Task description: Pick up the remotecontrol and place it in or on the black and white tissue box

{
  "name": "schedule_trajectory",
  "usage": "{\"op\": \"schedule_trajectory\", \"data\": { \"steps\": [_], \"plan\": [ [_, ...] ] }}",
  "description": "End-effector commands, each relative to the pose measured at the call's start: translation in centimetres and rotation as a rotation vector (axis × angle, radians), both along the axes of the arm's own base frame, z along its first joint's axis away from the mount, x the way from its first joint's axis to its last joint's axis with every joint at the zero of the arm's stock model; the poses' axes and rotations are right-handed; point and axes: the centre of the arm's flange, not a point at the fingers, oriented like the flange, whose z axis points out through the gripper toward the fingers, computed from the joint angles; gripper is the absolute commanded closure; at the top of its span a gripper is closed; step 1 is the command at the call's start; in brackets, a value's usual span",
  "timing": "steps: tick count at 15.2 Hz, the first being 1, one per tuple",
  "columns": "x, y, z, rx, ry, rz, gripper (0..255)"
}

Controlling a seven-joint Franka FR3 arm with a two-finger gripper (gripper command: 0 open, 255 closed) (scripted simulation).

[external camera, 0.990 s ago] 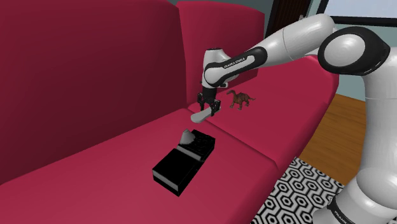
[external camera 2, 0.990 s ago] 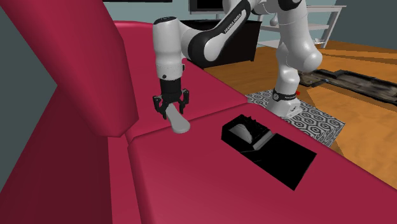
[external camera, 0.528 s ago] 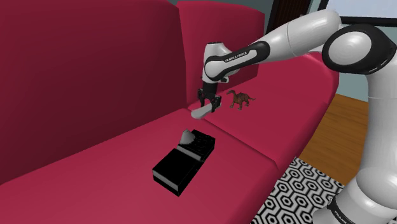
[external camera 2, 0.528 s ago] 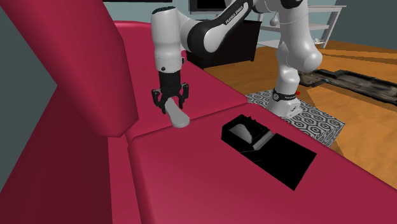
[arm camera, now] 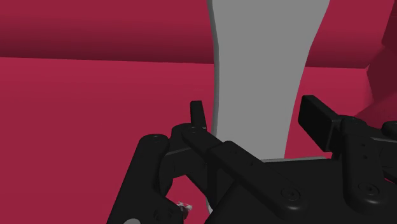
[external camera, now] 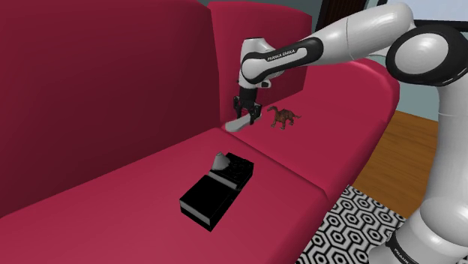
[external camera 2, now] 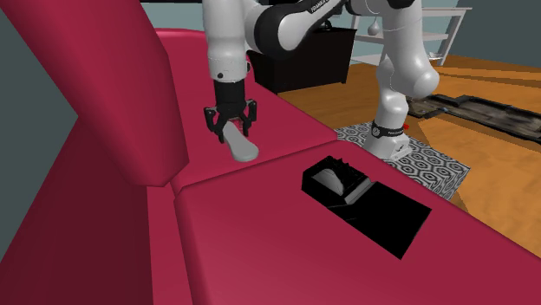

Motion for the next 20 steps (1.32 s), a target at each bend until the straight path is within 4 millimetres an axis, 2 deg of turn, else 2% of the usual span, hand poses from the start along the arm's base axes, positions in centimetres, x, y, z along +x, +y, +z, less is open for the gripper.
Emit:
{"op": "schedule_trajectory", "data": {
  "steps": [1, 19, 20],
  "plan": [
    [0.0, 0.0, 1.2, 0.0, 0.0, 0.0, 255],
    [0.0, 0.0, 10.5, 0.0, 0.0, 0.0, 255],
    [-0.8, 1.1, 10.5, 0.0, 0.0, 0.0, 255]
  ]
}}
